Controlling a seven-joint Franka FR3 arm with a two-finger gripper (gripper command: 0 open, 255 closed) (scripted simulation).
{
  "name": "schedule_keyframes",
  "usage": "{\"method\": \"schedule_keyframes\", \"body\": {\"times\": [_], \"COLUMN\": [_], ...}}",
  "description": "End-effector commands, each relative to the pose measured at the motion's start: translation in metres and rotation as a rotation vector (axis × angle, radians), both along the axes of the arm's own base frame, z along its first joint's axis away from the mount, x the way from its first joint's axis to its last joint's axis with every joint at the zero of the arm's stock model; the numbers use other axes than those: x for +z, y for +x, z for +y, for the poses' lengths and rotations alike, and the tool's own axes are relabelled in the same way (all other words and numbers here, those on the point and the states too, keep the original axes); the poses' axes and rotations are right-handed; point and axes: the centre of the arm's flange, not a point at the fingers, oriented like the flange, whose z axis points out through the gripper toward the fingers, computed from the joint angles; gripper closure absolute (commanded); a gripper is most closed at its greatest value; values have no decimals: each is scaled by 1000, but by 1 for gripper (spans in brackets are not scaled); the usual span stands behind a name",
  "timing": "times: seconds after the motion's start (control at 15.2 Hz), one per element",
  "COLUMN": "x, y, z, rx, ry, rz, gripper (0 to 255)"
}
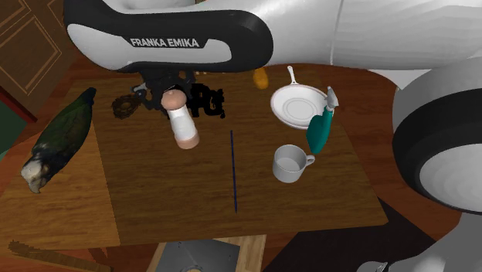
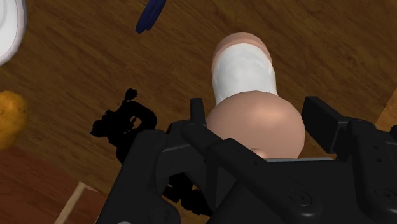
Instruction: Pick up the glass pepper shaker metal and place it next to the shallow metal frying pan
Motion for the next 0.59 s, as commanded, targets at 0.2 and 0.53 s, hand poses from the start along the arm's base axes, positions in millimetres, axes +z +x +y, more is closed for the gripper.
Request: {"method": "schedule_keyframes", "body": {"times": [0.2,0.53], "x": [28,59], "y": [-9,-30], "z": [-22,-76], "rx": [0,0], "ry": [0,0], "rz": [0,0], "gripper": [255,255]}}
